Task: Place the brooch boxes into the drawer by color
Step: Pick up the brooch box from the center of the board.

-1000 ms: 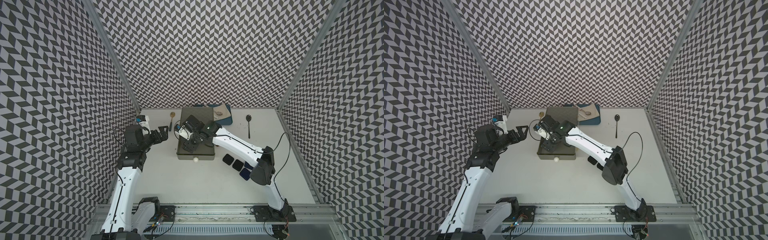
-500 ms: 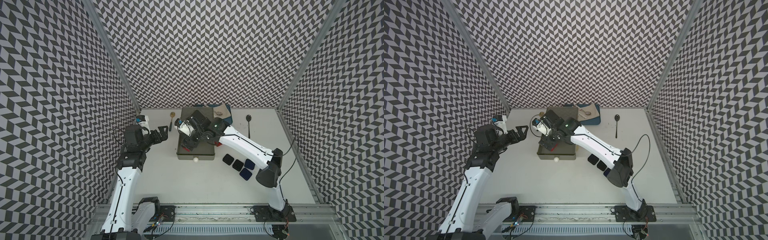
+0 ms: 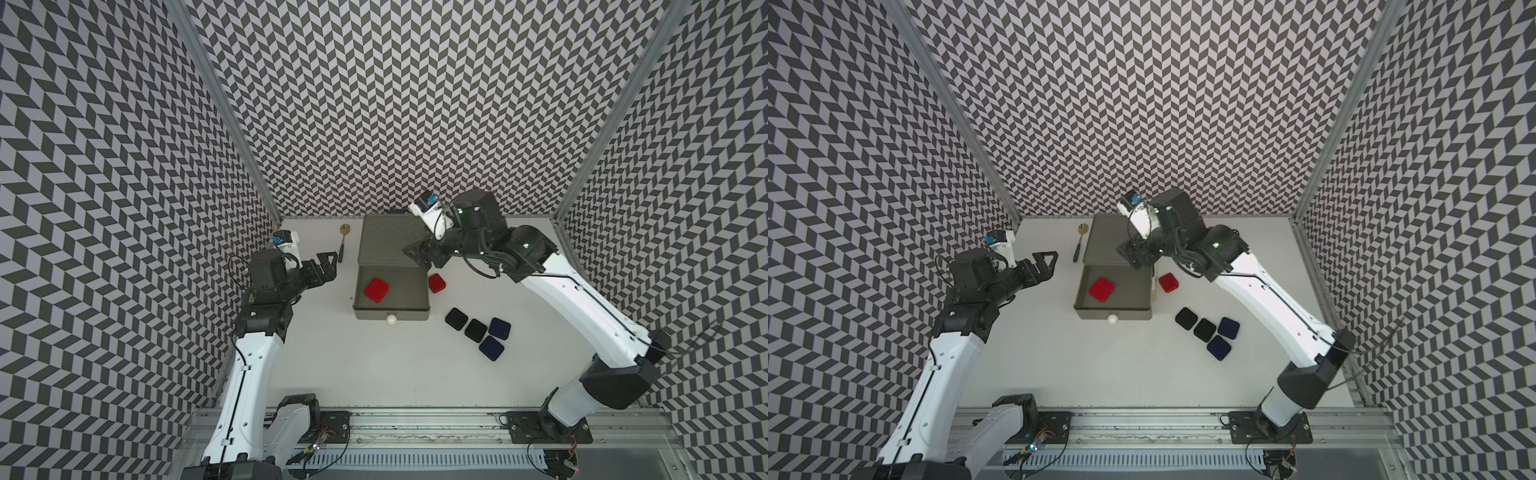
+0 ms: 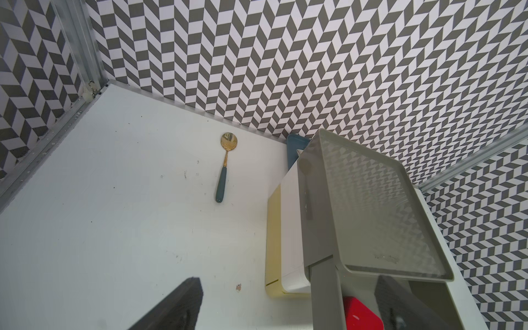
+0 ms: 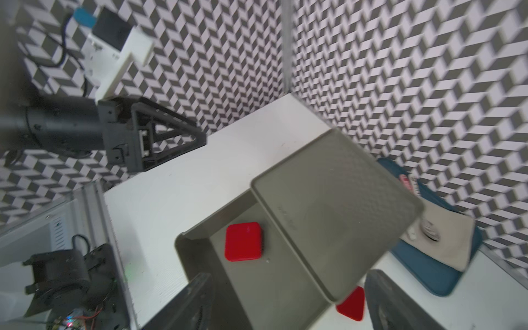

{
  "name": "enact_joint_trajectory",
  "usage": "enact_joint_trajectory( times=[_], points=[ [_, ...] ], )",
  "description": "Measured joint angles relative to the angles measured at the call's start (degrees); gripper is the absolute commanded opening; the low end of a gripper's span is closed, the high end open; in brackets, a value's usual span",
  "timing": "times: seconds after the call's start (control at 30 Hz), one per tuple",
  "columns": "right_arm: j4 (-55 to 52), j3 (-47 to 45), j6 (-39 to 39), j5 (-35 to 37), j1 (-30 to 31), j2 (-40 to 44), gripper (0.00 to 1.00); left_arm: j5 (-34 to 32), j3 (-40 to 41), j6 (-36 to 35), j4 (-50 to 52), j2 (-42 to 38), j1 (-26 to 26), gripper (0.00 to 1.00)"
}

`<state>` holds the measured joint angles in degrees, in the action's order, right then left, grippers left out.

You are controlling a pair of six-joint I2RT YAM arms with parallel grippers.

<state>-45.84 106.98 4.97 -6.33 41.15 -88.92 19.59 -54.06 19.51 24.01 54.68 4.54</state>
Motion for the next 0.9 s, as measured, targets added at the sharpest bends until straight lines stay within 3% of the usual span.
enact_joint_trajectory(
  times=[0.2, 0.43, 0.9],
  points=[
    [3.1, -7.7, -1.3, 1.7, -10.2, 6.7, 0.92, 0.7, 0.0, 0.1, -0.2, 0.5, 0.0, 1.0],
    [2.0, -13.8, -2.7, 3.8, -19.7, -0.4, 0.94, 1.1, 0.0, 0.0, -0.4, 0.6, 0.0, 1.0],
    [4.9, -23.3, -2.5, -0.3, -19.5, -10.3, 0.93, 1.1, 0.0, 0.0, -0.4, 0.7, 0.0, 1.0]
  ],
)
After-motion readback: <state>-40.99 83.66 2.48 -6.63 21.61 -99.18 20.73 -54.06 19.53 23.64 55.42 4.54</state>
